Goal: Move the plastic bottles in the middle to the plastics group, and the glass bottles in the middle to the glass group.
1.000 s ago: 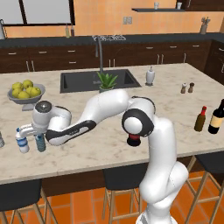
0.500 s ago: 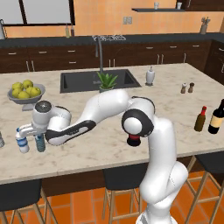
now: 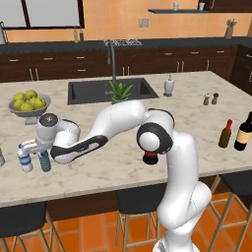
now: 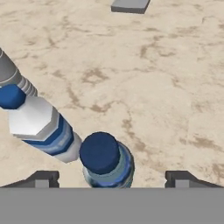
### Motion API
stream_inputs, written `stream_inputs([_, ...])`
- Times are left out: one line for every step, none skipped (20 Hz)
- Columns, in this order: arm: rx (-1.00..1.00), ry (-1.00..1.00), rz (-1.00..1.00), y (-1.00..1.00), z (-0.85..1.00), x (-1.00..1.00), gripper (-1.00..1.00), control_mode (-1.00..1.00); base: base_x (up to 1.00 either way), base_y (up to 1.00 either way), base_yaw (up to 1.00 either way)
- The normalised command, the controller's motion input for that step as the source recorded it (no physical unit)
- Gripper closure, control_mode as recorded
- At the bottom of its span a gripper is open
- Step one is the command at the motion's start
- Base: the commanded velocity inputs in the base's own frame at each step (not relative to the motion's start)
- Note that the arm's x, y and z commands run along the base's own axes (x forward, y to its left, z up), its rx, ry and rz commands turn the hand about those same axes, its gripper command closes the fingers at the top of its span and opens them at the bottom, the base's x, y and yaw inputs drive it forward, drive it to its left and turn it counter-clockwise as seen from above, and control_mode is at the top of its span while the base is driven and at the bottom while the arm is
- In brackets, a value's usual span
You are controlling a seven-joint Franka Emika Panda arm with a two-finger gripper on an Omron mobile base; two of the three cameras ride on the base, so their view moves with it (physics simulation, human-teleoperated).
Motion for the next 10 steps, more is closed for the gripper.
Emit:
stream_inputs([0.0,0.0,0.0,0.0,0.2,-0.04,-1.0,-1.0,0.0,0.0,0.0])
stream_inputs([0.0,-0.02,0.0,-0.04,0.41,-0.22,-1.0,-1.0,0.0,0.0,0.0])
stream_inputs([0.0,-0.12,0.0,-0.05,0.71,-0.49,-1.0,-1.0,0.0,0.0,0.0])
stream_inputs([0.0,-0.19,0.0,-0.14,0.97,-0.67,-1.0,-1.0,0.0,0.0,0.0])
stream_inputs([0.03,-0.22,0.0,-0.2,0.94,-0.75,-1.0,-1.0,0.0,0.0,0.0])
stream_inputs([0.04,-0.21,0.0,-0.26,0.96,-0.75,-1.0,-1.0,0.0,0.0,0.0])
stream_inputs([0.05,-0.26,0.0,-0.46,0.9,-0.64,-1.0,-1.0,0.0,0.0,0.0])
stream_inputs([0.05,-0.26,-0.03,-0.51,0.75,-0.69,-1.0,-1.0,0.0,0.0,0.0])
stream_inputs([0.05,-0.21,-0.05,-0.5,0.73,-0.74,-1.0,-1.0,0.0,0.0,0.0])
stream_inputs([0.04,-0.18,-0.06,-0.54,0.66,-0.75,-1.0,-1.0,0.0,0.0,0.0])
